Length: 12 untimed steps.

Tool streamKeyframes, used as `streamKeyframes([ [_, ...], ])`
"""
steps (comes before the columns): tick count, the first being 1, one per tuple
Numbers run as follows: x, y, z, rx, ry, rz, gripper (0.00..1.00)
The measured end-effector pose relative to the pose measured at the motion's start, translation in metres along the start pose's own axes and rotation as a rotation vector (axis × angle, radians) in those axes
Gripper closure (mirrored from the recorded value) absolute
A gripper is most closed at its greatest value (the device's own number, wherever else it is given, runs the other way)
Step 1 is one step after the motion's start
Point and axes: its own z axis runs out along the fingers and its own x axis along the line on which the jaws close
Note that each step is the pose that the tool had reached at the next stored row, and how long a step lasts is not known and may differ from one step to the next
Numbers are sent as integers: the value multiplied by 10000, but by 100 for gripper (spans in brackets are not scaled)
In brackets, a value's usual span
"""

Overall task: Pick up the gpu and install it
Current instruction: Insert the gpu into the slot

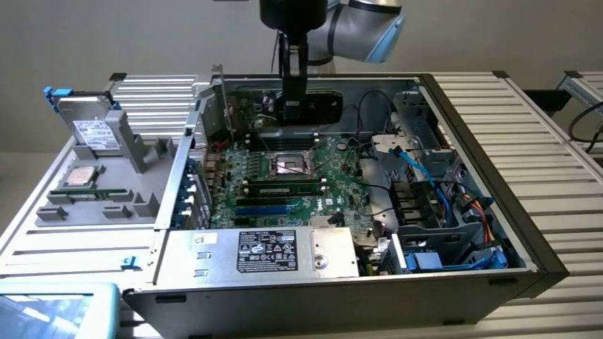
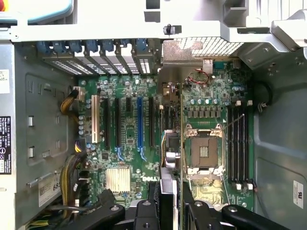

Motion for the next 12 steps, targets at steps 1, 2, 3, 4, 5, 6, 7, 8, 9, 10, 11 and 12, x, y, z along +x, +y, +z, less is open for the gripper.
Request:
streamKeyframes([
  [1,3,3,9,-7,0,-36,72],
  [2,7,6,19,-18,1,-69,72],
  [3,12,9,32,-31,1,-98,72],
  [4,19,12,45,-44,2,-125,72],
  [5,26,14,57,-59,3,-152,72],
  [6,36,15,68,-76,5,-178,72],
  [7,48,15,77,-89,5,-197,72],
  [8,65,16,86,-90,4,-211,72],
  [9,91,17,95,-91,4,-220,72],
  [10,121,18,104,-90,3,-226,72],
  [11,150,19,112,-91,4,-232,72],
  [12,177,21,122,-91,4,-237,72],
])
